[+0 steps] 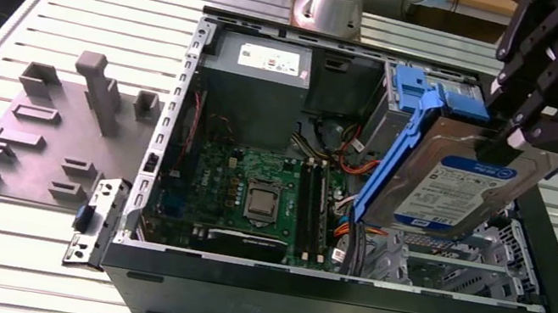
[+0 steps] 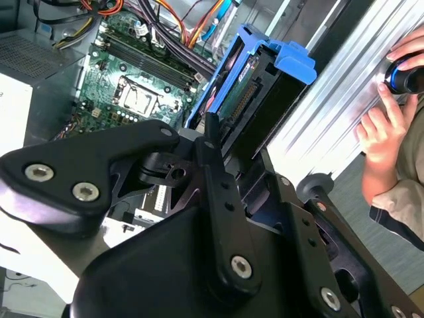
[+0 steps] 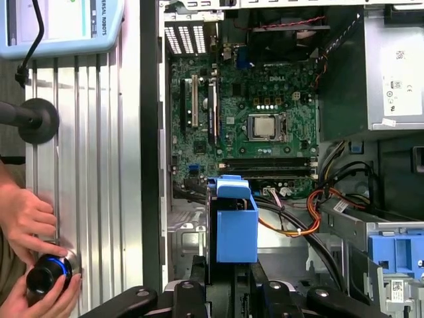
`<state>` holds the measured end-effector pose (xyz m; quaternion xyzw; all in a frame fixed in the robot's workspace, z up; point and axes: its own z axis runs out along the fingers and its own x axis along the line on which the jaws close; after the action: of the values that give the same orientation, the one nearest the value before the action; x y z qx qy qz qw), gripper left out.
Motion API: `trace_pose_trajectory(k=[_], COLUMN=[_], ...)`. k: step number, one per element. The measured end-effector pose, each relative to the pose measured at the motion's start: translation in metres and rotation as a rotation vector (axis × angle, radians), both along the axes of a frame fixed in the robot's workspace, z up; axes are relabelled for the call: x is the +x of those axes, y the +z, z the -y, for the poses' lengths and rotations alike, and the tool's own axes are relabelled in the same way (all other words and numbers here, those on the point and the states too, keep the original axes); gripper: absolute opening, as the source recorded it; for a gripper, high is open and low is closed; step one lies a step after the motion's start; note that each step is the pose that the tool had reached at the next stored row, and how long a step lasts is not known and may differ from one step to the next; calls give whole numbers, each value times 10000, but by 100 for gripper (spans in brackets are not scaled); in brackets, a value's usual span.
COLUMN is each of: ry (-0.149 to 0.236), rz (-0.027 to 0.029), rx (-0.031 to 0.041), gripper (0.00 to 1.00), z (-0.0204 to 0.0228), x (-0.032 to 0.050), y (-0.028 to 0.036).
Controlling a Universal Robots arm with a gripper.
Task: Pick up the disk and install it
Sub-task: 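Pick up the disk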
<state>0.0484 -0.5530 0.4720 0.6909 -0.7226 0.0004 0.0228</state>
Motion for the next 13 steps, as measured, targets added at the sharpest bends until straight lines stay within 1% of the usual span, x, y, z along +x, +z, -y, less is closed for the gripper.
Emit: trace_pose_trajectory(k=[7, 10, 13], ry=[-1, -2, -2], rz=[0, -3, -10], rx=[1, 2, 1], gripper=[35, 35, 35], z=[85, 101, 103], x=[19, 56, 131], y=[-2, -5, -8])
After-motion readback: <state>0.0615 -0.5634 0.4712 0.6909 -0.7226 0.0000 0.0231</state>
